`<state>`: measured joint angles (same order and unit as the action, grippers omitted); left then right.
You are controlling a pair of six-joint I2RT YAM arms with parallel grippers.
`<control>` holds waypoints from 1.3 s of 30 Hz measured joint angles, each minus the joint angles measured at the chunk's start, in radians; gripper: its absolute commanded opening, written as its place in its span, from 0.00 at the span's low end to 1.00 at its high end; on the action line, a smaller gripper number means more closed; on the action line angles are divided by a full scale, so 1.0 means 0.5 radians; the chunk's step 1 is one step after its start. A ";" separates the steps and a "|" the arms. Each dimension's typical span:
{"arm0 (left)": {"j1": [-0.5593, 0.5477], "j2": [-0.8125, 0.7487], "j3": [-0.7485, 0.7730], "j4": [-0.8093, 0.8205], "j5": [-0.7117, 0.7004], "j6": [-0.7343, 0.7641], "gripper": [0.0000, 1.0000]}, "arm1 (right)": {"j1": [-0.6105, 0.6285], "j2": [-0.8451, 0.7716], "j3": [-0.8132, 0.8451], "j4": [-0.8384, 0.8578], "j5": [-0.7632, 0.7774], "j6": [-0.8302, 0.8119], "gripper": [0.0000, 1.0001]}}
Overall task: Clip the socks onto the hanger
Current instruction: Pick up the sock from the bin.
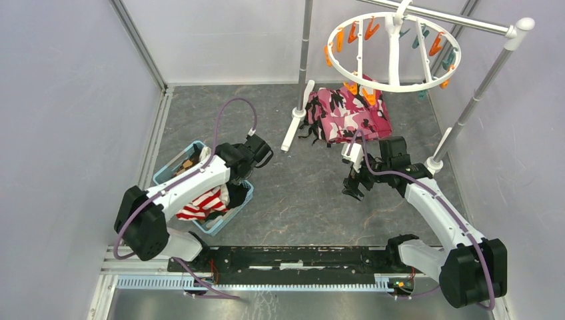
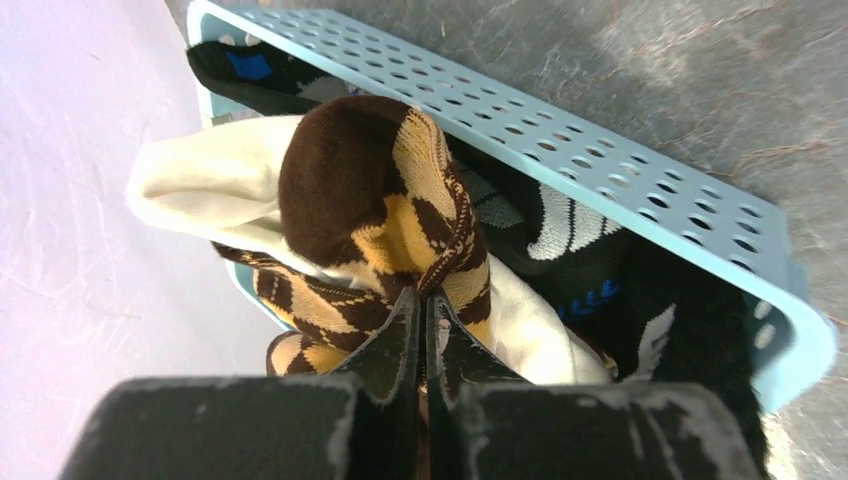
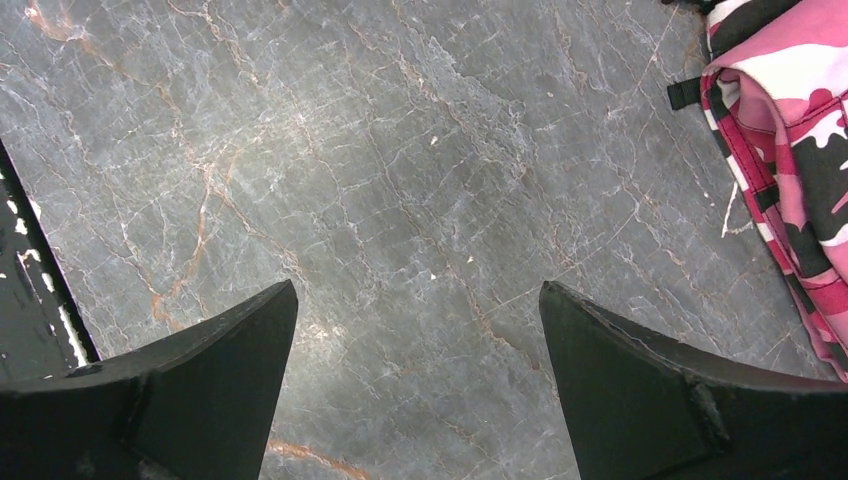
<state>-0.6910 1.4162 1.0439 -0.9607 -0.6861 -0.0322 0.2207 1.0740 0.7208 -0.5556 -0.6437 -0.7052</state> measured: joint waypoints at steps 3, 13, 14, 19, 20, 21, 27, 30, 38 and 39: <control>-0.050 -0.060 0.083 -0.041 0.031 -0.001 0.02 | 0.000 0.000 0.000 0.000 -0.011 -0.001 0.98; -0.124 -0.362 0.455 -0.093 -0.045 -0.006 0.02 | 0.000 -0.024 0.000 -0.019 -0.059 -0.047 0.98; -0.124 -0.375 0.481 -0.097 -0.079 -0.007 0.02 | 0.000 -0.024 0.000 -0.022 -0.069 -0.053 0.98; -0.124 -0.426 0.631 -0.089 -0.174 -0.024 0.02 | 0.000 -0.033 0.004 -0.072 -0.143 -0.103 0.98; -0.124 -0.441 0.655 -0.078 -0.155 -0.028 0.02 | 0.000 -0.035 0.008 -0.085 -0.158 -0.117 0.98; -0.124 -0.472 0.687 -0.042 -0.098 -0.030 0.02 | 0.000 -0.039 0.020 -0.111 -0.183 -0.144 0.98; -0.127 -0.774 0.710 0.398 0.537 -0.054 0.02 | 0.000 -0.055 0.197 -0.330 -0.395 -0.486 0.96; -0.126 -0.865 0.603 0.792 0.912 -0.130 0.02 | 0.000 -0.055 0.304 -0.488 -0.558 -0.787 0.97; -0.127 -0.755 -0.021 2.002 1.856 -0.597 0.02 | 0.000 -0.102 0.402 -0.546 -0.934 -0.996 0.96; -0.128 -0.708 -0.087 2.102 1.927 -0.665 0.02 | 0.000 -0.114 0.402 -0.491 -0.958 -0.939 0.95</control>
<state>-0.7551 1.0622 1.0004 0.0902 0.2775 -0.3645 0.2207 1.0172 0.9218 -0.8009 -1.1229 -1.1748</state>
